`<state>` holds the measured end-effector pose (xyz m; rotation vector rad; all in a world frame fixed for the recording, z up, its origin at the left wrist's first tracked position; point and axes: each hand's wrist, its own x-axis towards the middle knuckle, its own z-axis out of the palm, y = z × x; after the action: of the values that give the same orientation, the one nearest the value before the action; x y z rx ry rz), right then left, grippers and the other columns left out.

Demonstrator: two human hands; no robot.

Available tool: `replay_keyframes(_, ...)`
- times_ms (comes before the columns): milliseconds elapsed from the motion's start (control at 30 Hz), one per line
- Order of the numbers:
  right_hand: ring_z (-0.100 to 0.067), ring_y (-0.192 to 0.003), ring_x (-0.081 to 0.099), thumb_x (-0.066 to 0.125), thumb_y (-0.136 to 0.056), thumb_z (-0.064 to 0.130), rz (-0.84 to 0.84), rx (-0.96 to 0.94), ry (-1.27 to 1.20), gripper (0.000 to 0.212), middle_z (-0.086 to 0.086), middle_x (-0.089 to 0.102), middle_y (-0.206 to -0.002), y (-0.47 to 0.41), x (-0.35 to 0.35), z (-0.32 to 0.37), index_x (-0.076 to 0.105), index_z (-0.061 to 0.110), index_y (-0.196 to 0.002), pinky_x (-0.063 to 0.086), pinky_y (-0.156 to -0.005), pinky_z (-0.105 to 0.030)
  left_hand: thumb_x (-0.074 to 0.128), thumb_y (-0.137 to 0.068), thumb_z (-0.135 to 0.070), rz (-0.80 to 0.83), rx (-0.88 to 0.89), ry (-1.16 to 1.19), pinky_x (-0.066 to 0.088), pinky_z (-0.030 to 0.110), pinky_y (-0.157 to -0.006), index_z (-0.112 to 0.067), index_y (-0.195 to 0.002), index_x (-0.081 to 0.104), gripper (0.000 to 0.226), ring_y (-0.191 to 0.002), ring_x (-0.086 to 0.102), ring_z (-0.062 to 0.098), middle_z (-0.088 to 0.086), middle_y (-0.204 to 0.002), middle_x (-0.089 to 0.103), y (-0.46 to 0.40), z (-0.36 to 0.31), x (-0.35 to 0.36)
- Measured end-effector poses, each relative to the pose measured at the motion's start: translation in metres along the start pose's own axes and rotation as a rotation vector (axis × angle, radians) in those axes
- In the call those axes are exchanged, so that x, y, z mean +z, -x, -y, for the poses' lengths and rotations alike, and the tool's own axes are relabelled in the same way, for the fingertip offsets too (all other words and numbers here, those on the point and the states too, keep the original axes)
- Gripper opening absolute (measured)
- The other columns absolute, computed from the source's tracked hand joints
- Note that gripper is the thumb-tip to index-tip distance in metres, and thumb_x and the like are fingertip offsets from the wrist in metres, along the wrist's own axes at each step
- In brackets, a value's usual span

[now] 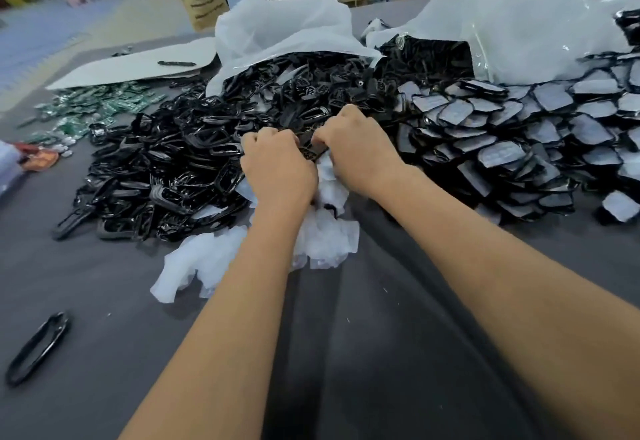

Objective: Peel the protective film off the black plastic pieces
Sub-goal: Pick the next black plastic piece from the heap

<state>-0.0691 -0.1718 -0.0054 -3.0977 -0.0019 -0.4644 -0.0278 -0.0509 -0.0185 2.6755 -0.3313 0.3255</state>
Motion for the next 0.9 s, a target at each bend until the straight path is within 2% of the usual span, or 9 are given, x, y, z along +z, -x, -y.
replay_keyframes(100,-0.029,-0.13,0.043,0.051,-0.099,0.001,0.077,-0.005,0.054,0.04,-0.005,0.058,-0.131,-0.01,0.012,0.007,0.063,0.019,-0.133,0.05,-0.095,-0.043,0.058,-0.097,-0.018,0.057,-0.007,-0.093,0.042,0.044,-0.1,-0.021,-0.123,0.071,0.029,-0.132,0.043,0.035,0.008,-0.133,0.061,-0.006,0.016,-0.005)
replay_keyframes(267,-0.027,-0.119,0.051,0.056,-0.103,0.01,-0.007,0.094,0.024,0.023,-0.003,0.068,-0.117,-0.018,0.016,0.007,0.074,0.02,-0.113,0.051,-0.095,-0.042,0.051,-0.093,0.001,0.073,-0.003,-0.018,0.05,0.043,-0.093,-0.016,-0.115,0.075,0.037,-0.128,0.045,0.034,0.011,-0.114,0.071,-0.008,0.035,-0.012)
replay_keyframes(333,-0.028,-0.119,0.052,0.059,-0.104,0.02,-0.004,0.123,0.004,0.017,-0.005,0.068,-0.116,-0.018,0.018,0.008,0.074,0.018,-0.112,0.052,-0.095,-0.043,0.053,-0.092,0.002,0.053,-0.026,0.034,0.053,0.043,-0.093,-0.016,-0.115,0.074,0.035,-0.128,0.049,0.031,0.009,-0.111,0.071,-0.01,0.041,-0.014)
replay_keyframes(433,-0.031,-0.127,0.046,0.065,-0.101,0.038,0.061,0.141,-0.002,0.031,-0.01,0.061,-0.125,-0.019,0.019,0.01,0.068,0.017,-0.123,0.05,-0.101,-0.047,0.057,-0.094,-0.001,0.018,-0.022,0.079,0.052,0.044,-0.096,-0.016,-0.113,0.071,0.029,-0.122,0.055,0.031,0.006,-0.109,0.072,-0.01,0.046,-0.015)
replay_keyframes(533,-0.031,-0.126,0.045,0.066,-0.101,0.036,0.048,0.152,0.017,0.03,-0.01,0.059,-0.124,-0.02,0.02,0.011,0.067,0.016,-0.123,0.049,-0.1,-0.046,0.054,-0.1,-0.006,-0.018,-0.022,0.1,0.05,0.045,-0.095,-0.015,-0.114,0.07,0.023,-0.119,0.055,0.031,0.007,-0.107,0.072,-0.01,0.049,-0.013)
replay_keyframes(633,-0.031,-0.122,0.047,0.066,-0.1,0.021,-0.035,0.183,0.008,0.017,-0.01,0.061,-0.119,-0.018,0.021,0.012,0.064,0.014,-0.116,0.05,-0.096,-0.044,0.06,-0.103,-0.023,-0.034,-0.019,0.108,0.046,0.044,-0.099,-0.014,-0.114,0.067,0.016,-0.114,0.058,0.031,0.007,-0.104,0.073,-0.011,0.052,-0.011)
replay_keyframes(700,-0.03,-0.115,0.052,0.063,-0.099,0.01,-0.139,0.232,-0.062,0.013,-0.009,0.066,-0.113,-0.014,0.022,0.01,0.061,0.011,-0.111,0.05,-0.091,-0.043,0.059,-0.103,-0.032,-0.084,-0.007,0.06,0.04,0.039,-0.103,-0.013,-0.116,0.065,0.023,-0.112,0.058,0.032,0.01,-0.109,0.07,-0.01,0.053,-0.01)
replay_keyframes(767,-0.028,-0.102,0.057,0.063,-0.099,0.008,-0.241,0.273,-0.214,0.008,-0.006,0.067,-0.104,-0.009,0.022,0.01,0.06,0.01,-0.106,0.048,-0.081,-0.04,0.061,-0.1,-0.03,-0.156,-0.054,-0.018,0.034,0.037,-0.099,-0.016,-0.121,0.063,0.025,-0.12,0.047,0.034,0.012,-0.123,0.059,-0.007,0.055,-0.008)
replay_keyframes(900,-0.011,-0.069,0.056,0.066,-0.094,0.009,-0.339,0.284,-0.663,0.007,0.003,0.063,-0.082,0.002,0.021,0.024,0.06,0.01,-0.092,0.044,-0.066,-0.024,0.062,-0.095,-0.022,-0.049,-0.16,-0.098,0.03,0.045,-0.106,-0.024,-0.132,0.062,0.037,-0.136,0.032,0.033,0.004,-0.148,0.044,-0.003,0.058,-0.007)
